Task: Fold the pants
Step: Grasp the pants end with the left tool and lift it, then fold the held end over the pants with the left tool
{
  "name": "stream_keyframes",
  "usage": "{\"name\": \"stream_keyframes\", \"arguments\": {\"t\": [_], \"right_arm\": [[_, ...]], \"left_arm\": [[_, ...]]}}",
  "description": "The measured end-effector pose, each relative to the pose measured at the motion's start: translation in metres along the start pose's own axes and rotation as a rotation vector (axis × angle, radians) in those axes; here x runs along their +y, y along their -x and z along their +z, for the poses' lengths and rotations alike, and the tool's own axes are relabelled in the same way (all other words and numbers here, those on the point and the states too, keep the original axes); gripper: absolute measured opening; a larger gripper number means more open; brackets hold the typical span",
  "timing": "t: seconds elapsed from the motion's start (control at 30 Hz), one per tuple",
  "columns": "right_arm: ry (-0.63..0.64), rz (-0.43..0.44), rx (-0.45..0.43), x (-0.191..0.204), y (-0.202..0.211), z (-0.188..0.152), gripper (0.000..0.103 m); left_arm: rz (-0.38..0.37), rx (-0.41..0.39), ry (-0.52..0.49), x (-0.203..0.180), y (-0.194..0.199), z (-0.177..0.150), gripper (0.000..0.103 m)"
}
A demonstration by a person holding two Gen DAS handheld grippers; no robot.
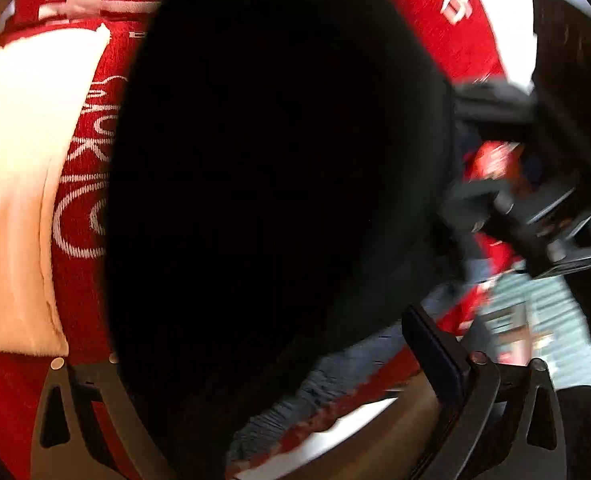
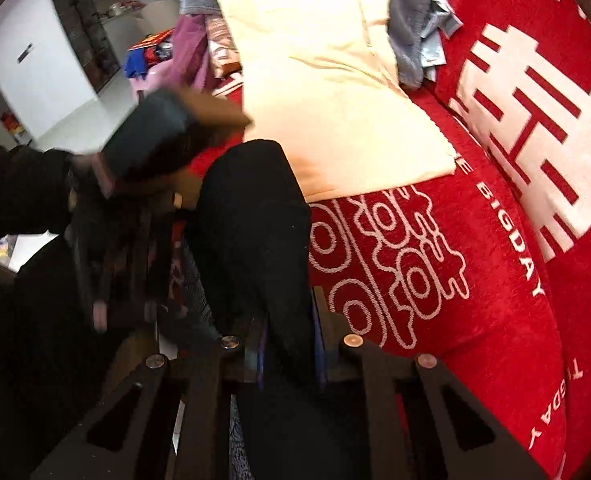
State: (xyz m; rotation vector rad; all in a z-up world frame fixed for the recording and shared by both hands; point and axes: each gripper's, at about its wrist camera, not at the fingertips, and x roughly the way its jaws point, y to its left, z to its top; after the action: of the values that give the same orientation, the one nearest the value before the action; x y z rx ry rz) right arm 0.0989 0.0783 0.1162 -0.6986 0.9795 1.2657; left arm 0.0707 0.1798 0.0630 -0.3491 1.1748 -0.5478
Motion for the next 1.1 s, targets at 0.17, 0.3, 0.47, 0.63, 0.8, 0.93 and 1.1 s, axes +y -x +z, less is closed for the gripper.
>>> {"name": "stream_keyframes", "arguments": {"t": [0.17,0.3,0.47,0.63,0.8,0.93,1.1], "right_arm": [[-0.186,-0.081,0.006,-0.035,-0.001,-0.020,0.047],[-0.328,-0.208,0.059,-0.063,0.007,-0.066,0.061],[-0.686,-0.274,0.052,-0.089,0.012,-0.138,0.061],[-0.891,-0.280,-0.084,-0.055,0.015,-0.173,0.067],[-0.821,-0.286,-0.078,0.015,0.015,-0.191,0.078],[-0.824,-0.315,-0.080,0.031,0.017,-0.201,0.078],[-0.770,-0.295,-0.055,0.028,0.002,-0.189,0.103]], "left_arm": [[0.079,0.068,0.053,0.005,-0.009,0.004,0.035],[0.129,0.101,0.086,-0.002,-0.012,0.011,0.031],[0.177,0.112,0.117,-0.010,-0.006,0.005,0.026],[0.204,0.121,0.162,-0.016,0.001,0.006,0.026],[0.250,0.094,0.101,-0.039,0.020,0.015,0.026],[0.282,0.064,0.038,-0.065,0.036,0.023,0.025],[0.353,0.058,-0.046,-0.101,0.036,0.034,0.024]]}}
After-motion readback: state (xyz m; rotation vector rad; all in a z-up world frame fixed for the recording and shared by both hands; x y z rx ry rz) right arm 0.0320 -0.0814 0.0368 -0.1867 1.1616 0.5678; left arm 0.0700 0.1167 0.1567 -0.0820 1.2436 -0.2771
